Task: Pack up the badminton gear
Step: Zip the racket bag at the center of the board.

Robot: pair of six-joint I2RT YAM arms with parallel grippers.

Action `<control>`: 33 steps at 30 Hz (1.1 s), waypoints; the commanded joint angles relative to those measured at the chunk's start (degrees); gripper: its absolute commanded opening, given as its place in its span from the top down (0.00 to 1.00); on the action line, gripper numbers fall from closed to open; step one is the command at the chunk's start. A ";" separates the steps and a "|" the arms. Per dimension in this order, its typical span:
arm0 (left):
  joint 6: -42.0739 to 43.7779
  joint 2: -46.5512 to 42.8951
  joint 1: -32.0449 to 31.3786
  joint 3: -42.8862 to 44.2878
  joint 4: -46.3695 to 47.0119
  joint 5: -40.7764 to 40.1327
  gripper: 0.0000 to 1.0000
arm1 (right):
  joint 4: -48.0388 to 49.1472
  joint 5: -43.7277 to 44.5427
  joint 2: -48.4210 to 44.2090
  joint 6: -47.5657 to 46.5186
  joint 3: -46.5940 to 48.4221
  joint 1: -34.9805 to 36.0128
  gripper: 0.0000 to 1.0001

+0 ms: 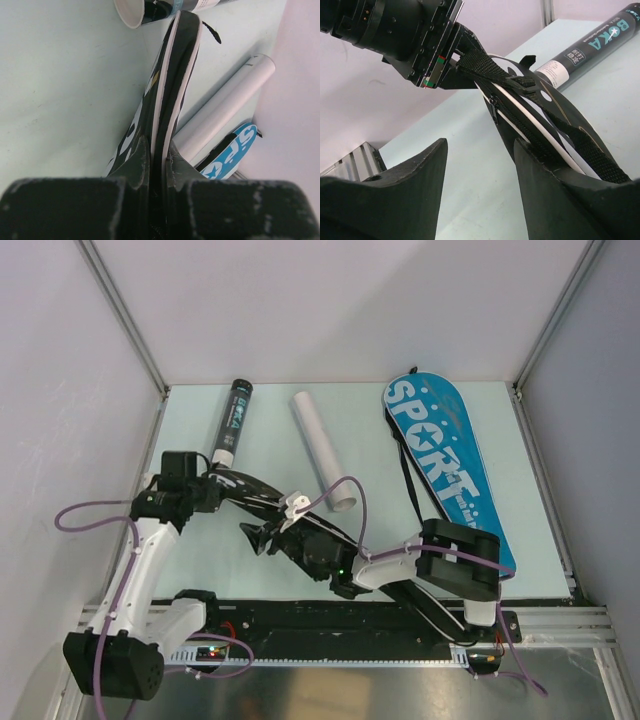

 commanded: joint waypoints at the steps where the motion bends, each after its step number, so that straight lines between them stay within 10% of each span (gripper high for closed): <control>1: -4.23 -3.23 0.99 0.71 -3.36 10.39 1.00 | 5.44 3.66 2.83 -2.37 2.47 -2.84 0.40; 18: -4.65 -6.62 1.07 -2.58 -4.11 14.98 1.00 | 6.45 19.21 9.30 -8.31 10.14 -1.96 0.48; 24: -4.40 -6.62 1.06 -2.41 -4.06 15.76 1.00 | 11.33 24.57 10.48 -14.72 10.46 -1.03 0.94; 33: -4.25 -6.64 1.08 -1.67 -4.19 14.39 1.00 | 5.11 24.86 2.08 -13.84 1.08 -1.46 1.00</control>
